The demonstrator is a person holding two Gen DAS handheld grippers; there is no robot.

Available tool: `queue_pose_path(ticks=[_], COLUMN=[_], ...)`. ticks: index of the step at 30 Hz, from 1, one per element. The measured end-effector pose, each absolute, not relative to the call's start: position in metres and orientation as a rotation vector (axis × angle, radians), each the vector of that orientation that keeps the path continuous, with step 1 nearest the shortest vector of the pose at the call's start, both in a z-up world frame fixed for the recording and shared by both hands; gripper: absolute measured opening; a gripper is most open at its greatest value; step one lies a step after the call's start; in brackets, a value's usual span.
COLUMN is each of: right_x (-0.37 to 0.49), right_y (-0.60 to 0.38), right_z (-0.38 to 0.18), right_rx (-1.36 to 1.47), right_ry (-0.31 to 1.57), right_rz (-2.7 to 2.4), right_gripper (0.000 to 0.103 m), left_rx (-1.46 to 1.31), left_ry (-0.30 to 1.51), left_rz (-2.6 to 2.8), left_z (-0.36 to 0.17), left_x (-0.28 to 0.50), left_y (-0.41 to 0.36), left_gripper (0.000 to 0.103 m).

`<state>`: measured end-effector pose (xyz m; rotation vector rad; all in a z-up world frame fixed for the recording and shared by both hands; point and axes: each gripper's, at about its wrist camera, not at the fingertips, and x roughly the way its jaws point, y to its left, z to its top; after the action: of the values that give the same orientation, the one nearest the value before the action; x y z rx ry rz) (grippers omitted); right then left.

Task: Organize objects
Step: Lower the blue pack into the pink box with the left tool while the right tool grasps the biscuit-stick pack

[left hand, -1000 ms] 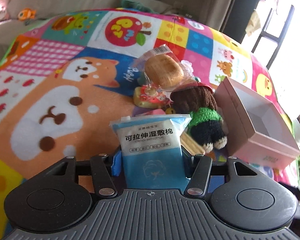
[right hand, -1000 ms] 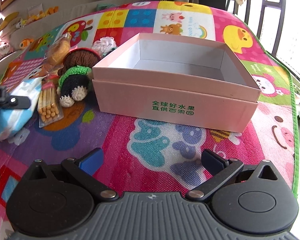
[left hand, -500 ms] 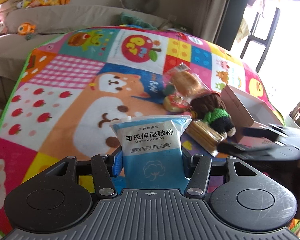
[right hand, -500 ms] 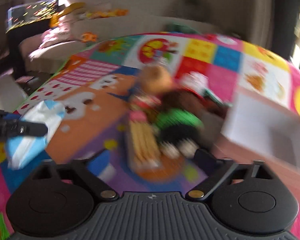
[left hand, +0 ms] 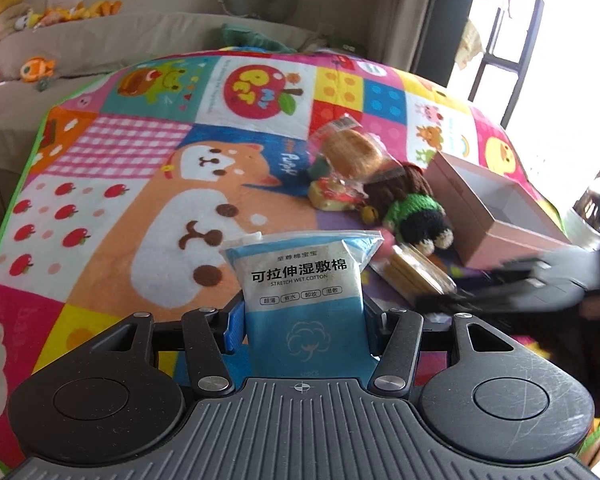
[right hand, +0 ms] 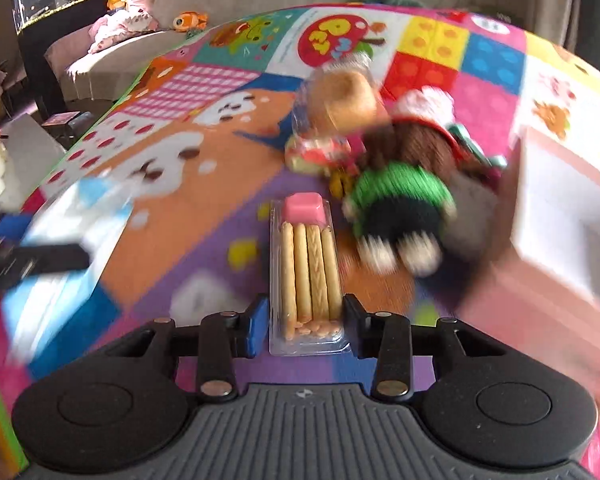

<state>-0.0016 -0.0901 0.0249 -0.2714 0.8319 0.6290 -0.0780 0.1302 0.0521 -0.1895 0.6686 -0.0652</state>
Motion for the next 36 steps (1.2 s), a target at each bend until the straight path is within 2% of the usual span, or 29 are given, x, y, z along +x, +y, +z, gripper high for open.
queue_pose_path(ticks=[9,16,19,23,28,33,36], right_x=[-0.083,-0.111,-0.111,-0.111,-0.107,-0.096,-0.086], right_y=[-0.223,-0.28,-0.288,-0.298,-0.314,-0.32,-0.318], right_z=[0.041,0.061,0.064,0.068,0.071,0.083,0.103], right_rx=[-0.139,-0.043,-0.01,0.015,0.057,0.108,0.126], right_ry=[0.807,0.668,0.637,0.618,0.627,0.633,0.632], right_rz=[0.478,0.408,0.4,0.399,0.409,0.421,0.448], right_gripper=[0.032,0.032,0.032,0.032,0.032,0.032,0.031], left_rx=[-0.111,-0.086,-0.132,-0.024,0.015,-0.068,-0.094], left_ry=[0.658,0.562,0.537,0.695,0.686,0.592,0.592], left_rz=[-0.236,-0.391,-0.388,-0.336,-0.352,-0.37,-0.372], left_z=[0.079,0.128,0.118,0.076,0.07,0.095,0.09], left_x=[-0.058,0.036,0.09,0.135,0.119,0.078,0.035], left_y=[0.062,-0.042,-0.079,-0.112,-0.103,-0.046,-0.01], left_gripper=[0.059,0.059,0.06,0.059,0.058,0.058,0.058])
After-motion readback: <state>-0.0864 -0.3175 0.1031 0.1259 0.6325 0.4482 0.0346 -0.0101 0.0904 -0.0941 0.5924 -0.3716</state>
